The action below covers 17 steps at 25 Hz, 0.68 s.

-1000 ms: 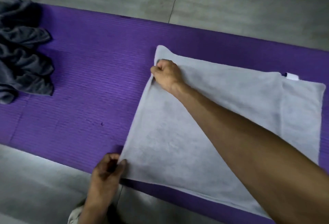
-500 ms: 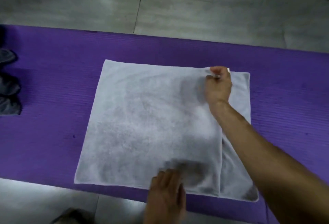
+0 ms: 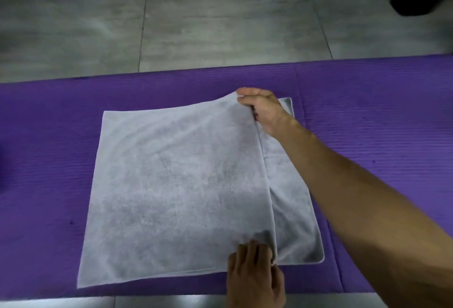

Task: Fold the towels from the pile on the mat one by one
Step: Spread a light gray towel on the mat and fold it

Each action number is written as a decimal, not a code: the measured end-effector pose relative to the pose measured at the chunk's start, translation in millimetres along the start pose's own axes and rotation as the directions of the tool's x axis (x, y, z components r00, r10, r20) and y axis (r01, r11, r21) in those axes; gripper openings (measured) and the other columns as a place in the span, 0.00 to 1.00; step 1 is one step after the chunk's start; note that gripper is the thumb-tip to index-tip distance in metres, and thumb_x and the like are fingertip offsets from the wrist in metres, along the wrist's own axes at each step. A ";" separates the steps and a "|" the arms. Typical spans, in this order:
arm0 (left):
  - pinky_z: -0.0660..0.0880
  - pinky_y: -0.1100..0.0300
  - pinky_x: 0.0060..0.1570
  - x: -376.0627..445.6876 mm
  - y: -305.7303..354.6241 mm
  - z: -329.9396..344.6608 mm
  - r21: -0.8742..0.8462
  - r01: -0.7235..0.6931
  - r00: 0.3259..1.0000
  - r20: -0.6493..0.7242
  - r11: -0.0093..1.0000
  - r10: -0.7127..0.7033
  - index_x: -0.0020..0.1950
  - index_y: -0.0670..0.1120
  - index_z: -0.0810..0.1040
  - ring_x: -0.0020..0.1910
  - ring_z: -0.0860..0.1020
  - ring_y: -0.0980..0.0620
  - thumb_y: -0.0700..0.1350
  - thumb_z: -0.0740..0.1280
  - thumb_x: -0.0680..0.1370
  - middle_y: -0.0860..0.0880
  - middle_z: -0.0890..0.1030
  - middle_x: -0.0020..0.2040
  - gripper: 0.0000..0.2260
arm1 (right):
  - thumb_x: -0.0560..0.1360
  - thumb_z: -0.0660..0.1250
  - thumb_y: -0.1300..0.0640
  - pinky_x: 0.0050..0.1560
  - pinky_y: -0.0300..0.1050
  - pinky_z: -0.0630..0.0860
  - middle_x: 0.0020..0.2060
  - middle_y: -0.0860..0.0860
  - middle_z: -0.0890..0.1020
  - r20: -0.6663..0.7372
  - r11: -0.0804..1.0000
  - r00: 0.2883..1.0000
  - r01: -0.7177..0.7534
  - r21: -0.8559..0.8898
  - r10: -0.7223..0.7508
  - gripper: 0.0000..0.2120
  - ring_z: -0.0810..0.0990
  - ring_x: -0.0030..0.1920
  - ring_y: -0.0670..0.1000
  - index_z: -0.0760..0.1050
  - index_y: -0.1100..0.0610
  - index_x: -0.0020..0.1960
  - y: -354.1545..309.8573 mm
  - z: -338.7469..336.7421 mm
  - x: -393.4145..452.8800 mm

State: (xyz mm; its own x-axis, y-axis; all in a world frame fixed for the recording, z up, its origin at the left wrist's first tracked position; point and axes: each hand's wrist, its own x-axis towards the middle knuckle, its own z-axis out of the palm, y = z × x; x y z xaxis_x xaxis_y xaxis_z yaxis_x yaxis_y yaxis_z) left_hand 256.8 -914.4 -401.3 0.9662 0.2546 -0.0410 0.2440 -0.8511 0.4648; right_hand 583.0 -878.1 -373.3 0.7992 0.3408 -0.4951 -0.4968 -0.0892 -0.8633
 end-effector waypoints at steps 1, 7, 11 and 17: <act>0.68 0.57 0.37 -0.8 5.7 -4.2 -0.047 -0.041 0.999 -0.021 0.998 0.040 0.38 0.50 0.80 0.35 0.76 0.47 0.48 0.66 0.61 0.51 0.82 0.44 0.08 | 0.74 0.70 0.64 0.44 0.34 0.76 0.53 0.50 0.83 0.001 0.999 1.000 0.015 0.038 -0.015 0.13 0.81 0.50 0.46 0.81 0.59 0.58 -3.5 -6.2 -0.9; 0.77 0.64 0.38 8.2 33.8 2.8 -0.224 -0.240 0.971 -0.054 0.945 0.234 0.44 0.51 0.79 0.41 0.80 0.52 0.47 0.72 0.68 0.53 0.83 0.49 0.07 | 0.73 0.70 0.61 0.43 0.40 0.77 0.48 0.49 0.85 -0.027 0.999 0.999 -0.040 -0.037 0.039 0.07 0.82 0.48 0.48 0.84 0.55 0.50 -19.1 -68.1 4.9; 0.74 0.64 0.35 18.9 32.5 16.3 -0.236 -0.286 0.945 0.093 0.929 0.314 0.42 0.54 0.69 0.40 0.78 0.55 0.53 0.66 0.70 0.56 0.78 0.42 0.07 | 0.72 0.72 0.60 0.51 0.41 0.75 0.55 0.49 0.83 -0.042 0.988 0.997 -0.069 -0.135 0.064 0.12 0.80 0.56 0.49 0.82 0.53 0.55 -1.0 -90.9 10.6; 0.75 0.64 0.36 27.9 45.7 24.2 -0.230 -0.276 0.907 0.258 0.933 0.332 0.44 0.54 0.71 0.42 0.78 0.56 0.55 0.63 0.72 0.56 0.78 0.45 0.06 | 0.72 0.72 0.63 0.53 0.41 0.77 0.57 0.51 0.81 -0.071 0.996 0.997 -0.027 -0.089 0.021 0.19 0.81 0.58 0.52 0.78 0.55 0.62 9.7 -100.2 19.9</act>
State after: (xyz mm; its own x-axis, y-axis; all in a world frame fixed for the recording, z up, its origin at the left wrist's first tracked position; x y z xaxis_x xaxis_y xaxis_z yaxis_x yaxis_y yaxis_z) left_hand 297.0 -957.3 -402.6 0.9792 -0.1702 -0.1108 -0.0586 -0.7593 0.6481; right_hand 628.0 -965.9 -401.4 0.8107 0.2712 -0.5189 -0.4863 -0.1817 -0.8547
